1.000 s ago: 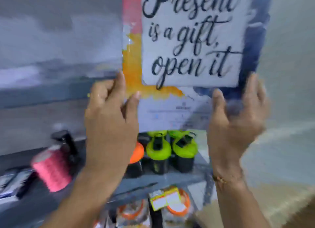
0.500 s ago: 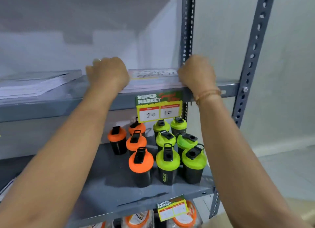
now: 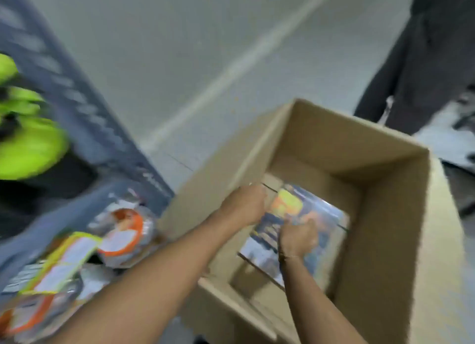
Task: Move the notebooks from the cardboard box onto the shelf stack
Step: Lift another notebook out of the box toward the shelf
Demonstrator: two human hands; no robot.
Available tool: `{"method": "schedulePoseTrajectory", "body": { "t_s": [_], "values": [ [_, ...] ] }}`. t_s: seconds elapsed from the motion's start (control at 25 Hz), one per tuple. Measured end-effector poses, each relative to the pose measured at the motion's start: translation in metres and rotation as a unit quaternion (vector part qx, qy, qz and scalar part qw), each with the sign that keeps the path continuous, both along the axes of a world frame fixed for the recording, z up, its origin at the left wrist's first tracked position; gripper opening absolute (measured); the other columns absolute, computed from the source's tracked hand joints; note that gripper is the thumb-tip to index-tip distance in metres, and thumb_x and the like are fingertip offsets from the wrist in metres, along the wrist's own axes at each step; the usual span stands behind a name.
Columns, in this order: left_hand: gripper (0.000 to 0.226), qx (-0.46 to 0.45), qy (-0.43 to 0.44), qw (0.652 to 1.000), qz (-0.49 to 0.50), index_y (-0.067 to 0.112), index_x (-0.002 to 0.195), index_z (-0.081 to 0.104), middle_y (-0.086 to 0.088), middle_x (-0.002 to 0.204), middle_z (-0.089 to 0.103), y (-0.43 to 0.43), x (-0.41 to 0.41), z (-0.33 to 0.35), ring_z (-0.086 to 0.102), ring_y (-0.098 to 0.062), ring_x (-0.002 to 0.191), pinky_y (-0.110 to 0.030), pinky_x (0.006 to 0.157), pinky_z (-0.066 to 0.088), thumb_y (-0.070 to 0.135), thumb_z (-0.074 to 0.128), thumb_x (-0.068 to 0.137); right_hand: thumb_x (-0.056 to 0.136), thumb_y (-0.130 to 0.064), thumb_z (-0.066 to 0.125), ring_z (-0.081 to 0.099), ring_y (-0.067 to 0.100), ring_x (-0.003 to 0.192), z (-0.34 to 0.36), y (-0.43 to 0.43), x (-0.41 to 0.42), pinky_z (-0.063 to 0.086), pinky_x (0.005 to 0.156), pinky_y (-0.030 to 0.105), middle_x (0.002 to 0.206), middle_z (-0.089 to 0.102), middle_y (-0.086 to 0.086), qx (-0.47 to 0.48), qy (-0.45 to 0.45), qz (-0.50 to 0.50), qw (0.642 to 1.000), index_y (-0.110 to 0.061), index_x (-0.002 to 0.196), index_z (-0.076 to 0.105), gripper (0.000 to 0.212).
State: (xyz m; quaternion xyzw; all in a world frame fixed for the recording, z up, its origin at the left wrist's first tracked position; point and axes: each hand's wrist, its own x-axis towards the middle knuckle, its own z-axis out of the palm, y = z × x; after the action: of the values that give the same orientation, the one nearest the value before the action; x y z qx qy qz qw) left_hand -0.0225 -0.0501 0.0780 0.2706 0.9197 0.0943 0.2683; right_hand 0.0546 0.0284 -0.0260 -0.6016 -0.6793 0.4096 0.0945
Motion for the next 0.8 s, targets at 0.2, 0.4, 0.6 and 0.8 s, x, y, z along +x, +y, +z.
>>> {"method": "schedulePoseTrajectory", "body": {
  "t_s": [0.2,0.4,0.6,0.8],
  "values": [
    [0.044,-0.157,-0.134,0.975,0.078,0.000,0.130,0.045,-0.021,0.138,0.049,0.021,0.035,-0.189,0.049,-0.034,0.127,-0.039,0.104,0.042,0.014,0.050,0.088,0.086,-0.034,0.060,0.020,0.037,0.138,-0.101,0.014,0.059,0.023,0.114,0.044,0.152,0.017,0.020,-0.194,-0.206,-0.026,0.959,-0.001,0.144,0.009,0.084],
    [0.034,-0.142,-0.056,0.972,0.178,0.002,0.122,0.048,-0.021,0.127,0.055,0.018,0.053,-0.228,0.053,-0.039,0.119,-0.044,0.096,0.046,0.008,0.050,0.088,0.086,-0.019,0.061,0.033,0.036,0.124,-0.129,0.026,0.067,0.035,0.104,0.045,0.138,0.032,0.018,-0.160,-0.194,-0.065,0.966,-0.003,0.136,0.025,0.064],
    [0.026,-0.154,0.002,0.975,0.159,-0.004,0.113,0.062,-0.024,0.121,0.061,0.023,0.041,-0.200,0.058,-0.039,0.113,-0.043,0.091,0.050,0.003,0.055,0.089,0.082,-0.002,0.057,0.033,0.036,0.121,-0.100,0.023,0.062,0.033,0.100,0.046,0.129,0.039,0.020,-0.096,-0.144,-0.150,0.973,-0.002,0.119,0.043,0.040],
    [0.022,-0.004,0.092,0.982,0.167,0.000,0.108,0.063,-0.021,0.115,0.062,0.003,0.022,-0.097,0.059,-0.038,0.109,-0.043,0.087,0.050,0.004,0.054,0.089,0.083,-0.005,0.060,0.032,0.037,0.126,-0.012,0.007,0.036,0.027,0.104,0.046,0.129,0.041,0.023,-0.028,0.033,-0.156,0.987,0.002,0.117,0.046,0.037]
  ]
}}
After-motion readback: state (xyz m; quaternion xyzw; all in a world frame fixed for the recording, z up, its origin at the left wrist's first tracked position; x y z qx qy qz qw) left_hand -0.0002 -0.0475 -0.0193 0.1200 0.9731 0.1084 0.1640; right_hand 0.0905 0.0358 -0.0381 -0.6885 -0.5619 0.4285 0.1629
